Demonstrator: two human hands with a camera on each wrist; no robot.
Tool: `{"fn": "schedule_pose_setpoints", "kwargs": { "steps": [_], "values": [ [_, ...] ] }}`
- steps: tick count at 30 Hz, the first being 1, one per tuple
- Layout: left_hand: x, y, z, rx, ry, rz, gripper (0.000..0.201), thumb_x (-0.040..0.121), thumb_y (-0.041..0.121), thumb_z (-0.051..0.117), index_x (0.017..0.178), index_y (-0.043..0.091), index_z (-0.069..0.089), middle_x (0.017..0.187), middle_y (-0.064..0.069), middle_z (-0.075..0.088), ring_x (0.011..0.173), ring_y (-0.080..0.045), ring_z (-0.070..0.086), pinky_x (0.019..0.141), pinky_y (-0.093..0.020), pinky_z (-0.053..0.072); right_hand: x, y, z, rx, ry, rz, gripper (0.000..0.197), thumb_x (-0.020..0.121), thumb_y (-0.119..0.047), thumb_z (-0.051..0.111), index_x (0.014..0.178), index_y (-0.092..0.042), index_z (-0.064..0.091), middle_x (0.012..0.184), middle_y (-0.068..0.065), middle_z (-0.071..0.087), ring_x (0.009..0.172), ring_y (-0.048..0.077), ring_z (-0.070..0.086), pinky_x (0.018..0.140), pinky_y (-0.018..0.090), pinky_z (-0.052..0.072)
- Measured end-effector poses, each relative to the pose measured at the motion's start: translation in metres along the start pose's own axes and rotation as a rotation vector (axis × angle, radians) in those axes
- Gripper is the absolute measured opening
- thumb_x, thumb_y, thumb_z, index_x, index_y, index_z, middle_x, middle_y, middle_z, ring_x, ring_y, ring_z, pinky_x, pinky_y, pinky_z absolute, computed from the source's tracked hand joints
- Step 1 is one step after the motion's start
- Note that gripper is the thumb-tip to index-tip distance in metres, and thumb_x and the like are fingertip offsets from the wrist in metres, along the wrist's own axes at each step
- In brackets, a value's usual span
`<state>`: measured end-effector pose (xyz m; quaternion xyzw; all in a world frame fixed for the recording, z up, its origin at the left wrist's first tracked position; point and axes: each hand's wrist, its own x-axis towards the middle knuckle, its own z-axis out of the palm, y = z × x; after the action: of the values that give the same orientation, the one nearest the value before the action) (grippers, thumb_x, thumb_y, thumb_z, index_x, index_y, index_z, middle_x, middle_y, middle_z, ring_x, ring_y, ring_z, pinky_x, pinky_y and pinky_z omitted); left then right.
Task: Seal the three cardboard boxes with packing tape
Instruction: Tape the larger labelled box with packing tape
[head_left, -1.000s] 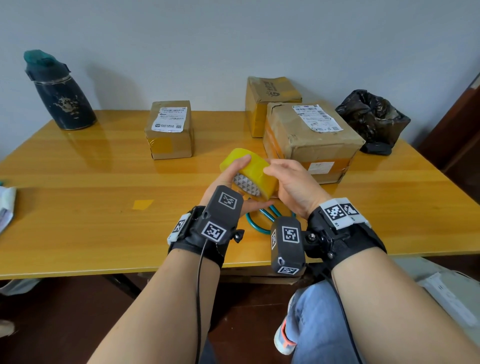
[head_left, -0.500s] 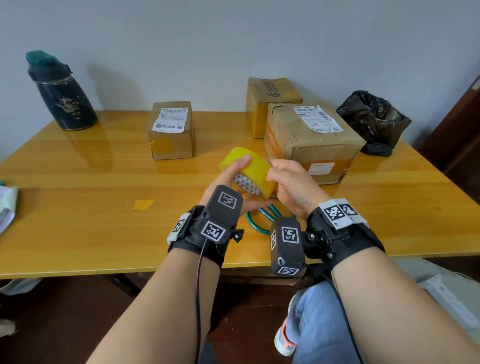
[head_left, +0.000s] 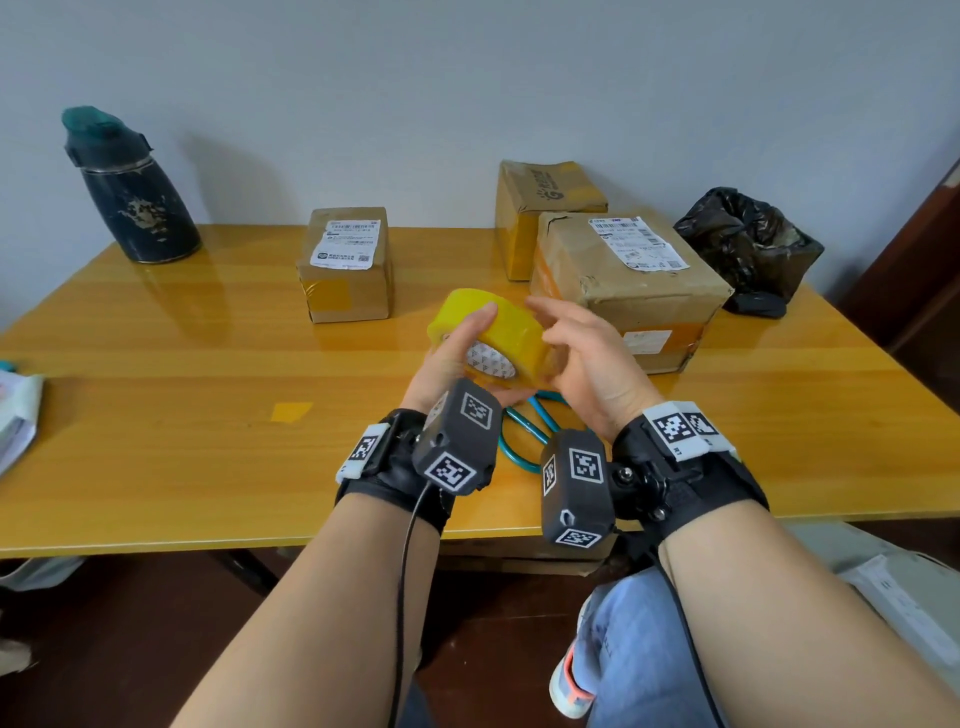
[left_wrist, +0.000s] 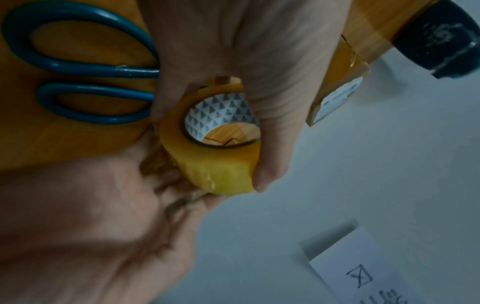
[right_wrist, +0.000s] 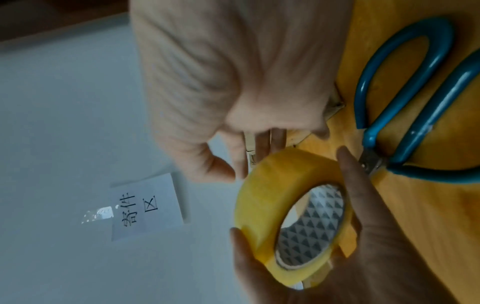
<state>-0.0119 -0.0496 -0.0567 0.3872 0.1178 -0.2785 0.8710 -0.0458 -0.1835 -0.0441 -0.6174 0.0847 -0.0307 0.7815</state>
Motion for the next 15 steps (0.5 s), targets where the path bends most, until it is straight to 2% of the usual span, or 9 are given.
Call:
{"fn": "schedule_pose_setpoints", "kwargs": {
  "steps": [1, 2, 3, 4, 6, 9, 12, 15],
  "values": [
    [-0.002, 0.002, 0.0, 0.025, 0.04, 0.024, 0.097, 0.05, 0.026, 0.095, 0.132, 0.025, 0.043, 0.128, -0.017, 0.054, 0.104, -0.04, 0.06, 0.082, -0.06, 0.053, 0.002, -0.001, -0.002, -0.071, 0.086, -0.026, 0.021, 0.083, -0.013, 0.058, 0.103, -0.017, 0.065, 0.116, 0.011, 0.062, 0.113, 0.026, 0.057, 0.099, 0.052, 0.046],
    [-0.001, 0.003, 0.0, 0.096, 0.096, 0.076, 0.115, 0.042, 0.029, 0.097, 0.137, 0.032, 0.033, 0.131, -0.015, 0.048, 0.104, -0.041, 0.06, 0.078, -0.061, 0.054, 0.003, -0.001, -0.005, -0.135, 0.139, -0.033, 0.009, 0.085, -0.016, 0.064, 0.094, -0.015, 0.065, 0.104, 0.006, 0.063, 0.102, 0.021, 0.06, 0.095, 0.049, 0.05],
    [0.003, 0.003, -0.002, 0.154, 0.107, 0.125, 0.122, 0.039, 0.029, 0.096, 0.139, 0.036, 0.026, 0.13, -0.013, 0.046, 0.103, -0.041, 0.061, 0.076, -0.061, 0.054, 0.003, 0.0, -0.007, -0.171, 0.156, -0.018, 0.005, 0.087, -0.015, 0.066, 0.088, -0.011, 0.063, 0.09, 0.006, 0.061, 0.089, 0.019, 0.06, 0.089, 0.045, 0.054],
    [0.006, 0.001, -0.002, 0.172, 0.111, 0.158, 0.124, 0.039, 0.029, 0.094, 0.139, 0.037, 0.022, 0.128, -0.013, 0.046, 0.103, -0.04, 0.062, 0.076, -0.061, 0.055, 0.003, 0.001, -0.009, -0.172, 0.154, 0.015, 0.008, 0.089, -0.012, 0.065, 0.084, -0.007, 0.062, 0.08, 0.007, 0.059, 0.079, 0.018, 0.059, 0.083, 0.041, 0.057],
    [0.006, 0.0, -0.001, 0.146, 0.083, 0.179, 0.128, 0.037, 0.03, 0.094, 0.139, 0.04, 0.018, 0.129, -0.014, 0.046, 0.105, -0.04, 0.061, 0.078, -0.061, 0.054, 0.003, 0.004, -0.009, -0.124, 0.136, 0.079, 0.011, 0.088, -0.008, 0.066, 0.083, 0.001, 0.062, 0.078, 0.014, 0.059, 0.079, 0.025, 0.063, 0.082, 0.042, 0.058],
    [0.009, -0.003, -0.004, 0.156, 0.09, 0.199, 0.128, 0.039, 0.031, 0.094, 0.139, 0.043, 0.016, 0.13, -0.013, 0.046, 0.109, -0.038, 0.06, 0.079, -0.057, 0.055, 0.001, 0.006, -0.007, -0.076, 0.149, 0.117, 0.019, 0.082, -0.009, 0.073, 0.089, 0.006, 0.064, 0.09, 0.025, 0.062, 0.096, 0.038, 0.066, 0.086, 0.046, 0.056],
    [0.01, -0.005, -0.005, 0.16, 0.096, 0.217, 0.119, 0.048, 0.026, 0.094, 0.138, 0.042, 0.016, 0.13, -0.011, 0.048, 0.112, -0.034, 0.059, 0.079, -0.052, 0.057, 0.001, 0.007, -0.006, -0.063, 0.184, 0.12, 0.026, 0.079, -0.009, 0.076, 0.094, 0.009, 0.065, 0.085, 0.022, 0.064, 0.089, 0.033, 0.067, 0.083, 0.044, 0.058],
    [0.009, -0.006, -0.003, 0.169, 0.084, 0.279, 0.099, 0.071, 0.012, 0.083, 0.14, 0.028, 0.013, 0.127, -0.008, 0.05, 0.113, -0.026, 0.057, 0.067, -0.038, 0.059, 0.001, 0.007, -0.004, -0.075, 0.218, 0.112, 0.026, 0.078, -0.004, 0.076, 0.097, 0.01, 0.065, 0.08, 0.018, 0.063, 0.08, 0.025, 0.066, 0.08, 0.042, 0.059]
  ]
}}
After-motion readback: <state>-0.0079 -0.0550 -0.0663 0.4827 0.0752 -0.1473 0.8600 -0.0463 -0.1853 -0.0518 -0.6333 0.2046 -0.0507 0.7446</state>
